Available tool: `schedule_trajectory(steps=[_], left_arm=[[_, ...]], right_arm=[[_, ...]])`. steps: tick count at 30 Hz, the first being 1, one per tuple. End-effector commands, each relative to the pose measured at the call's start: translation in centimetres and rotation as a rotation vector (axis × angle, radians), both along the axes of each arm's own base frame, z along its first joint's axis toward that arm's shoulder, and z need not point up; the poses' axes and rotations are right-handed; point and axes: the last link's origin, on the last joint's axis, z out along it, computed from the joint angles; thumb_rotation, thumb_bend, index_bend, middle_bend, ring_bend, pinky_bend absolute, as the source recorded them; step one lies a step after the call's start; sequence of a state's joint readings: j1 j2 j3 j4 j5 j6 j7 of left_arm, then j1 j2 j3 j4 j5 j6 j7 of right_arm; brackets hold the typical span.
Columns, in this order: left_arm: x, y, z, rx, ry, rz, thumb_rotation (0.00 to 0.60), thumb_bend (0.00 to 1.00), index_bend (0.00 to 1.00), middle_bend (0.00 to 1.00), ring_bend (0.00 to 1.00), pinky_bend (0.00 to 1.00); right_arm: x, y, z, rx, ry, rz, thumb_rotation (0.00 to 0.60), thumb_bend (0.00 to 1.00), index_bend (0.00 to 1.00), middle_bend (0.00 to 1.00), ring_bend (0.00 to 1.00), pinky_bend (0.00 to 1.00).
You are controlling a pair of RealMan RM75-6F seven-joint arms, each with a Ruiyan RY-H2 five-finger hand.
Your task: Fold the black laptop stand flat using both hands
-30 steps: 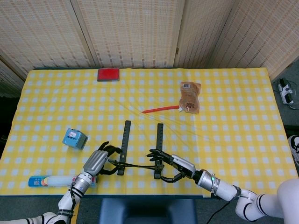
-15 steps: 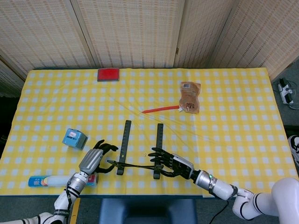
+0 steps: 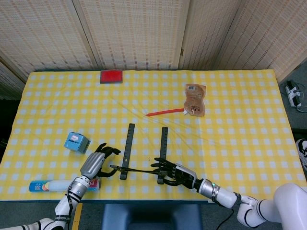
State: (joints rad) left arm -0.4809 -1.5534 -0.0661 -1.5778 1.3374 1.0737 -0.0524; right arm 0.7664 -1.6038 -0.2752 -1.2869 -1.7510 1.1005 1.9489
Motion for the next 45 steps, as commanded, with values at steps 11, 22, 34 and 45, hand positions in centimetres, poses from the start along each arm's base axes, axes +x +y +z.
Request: schedule_trajectory(steps=[11, 22, 34, 45], left_arm=[[0.0, 0.1, 0.5, 0.020, -0.006, -0.008, 0.600, 0.34, 0.28, 0.33, 0.19, 0.00], [-0.6, -0.3, 2.7, 0.097, 0.023, -0.044, 0.600, 0.33, 0.26, 0.30, 0.17, 0.00], [-1.2, -0.8, 4.6, 0.142, 0.025, -0.073, 0.600, 0.33, 0.26, 0.29, 0.17, 0.00], [-1.2, -0.4, 5.3, 0.155, 0.048, -0.107, 0.600, 0.33, 0.26, 0.28, 0.17, 0.00]], right_arm=[[0.1, 0.0, 0.8, -0.141, 0.035, 0.110, 0.600, 0.40, 0.04, 0.13, 0.14, 0.03], [4.1, -0.2, 1.9, -0.405, 0.091, 0.294, 0.600, 0.40, 0.00, 0.06, 0.09, 0.03], [6.4, -4.0, 2.2, -0.634, 0.179, 0.121, 0.600, 0.40, 0.00, 0.03, 0.07, 0.02], [4.6, -7.2, 4.8, -0.762, 0.195, -0.093, 0.600, 0.40, 0.00, 0.00, 0.00, 0.00]])
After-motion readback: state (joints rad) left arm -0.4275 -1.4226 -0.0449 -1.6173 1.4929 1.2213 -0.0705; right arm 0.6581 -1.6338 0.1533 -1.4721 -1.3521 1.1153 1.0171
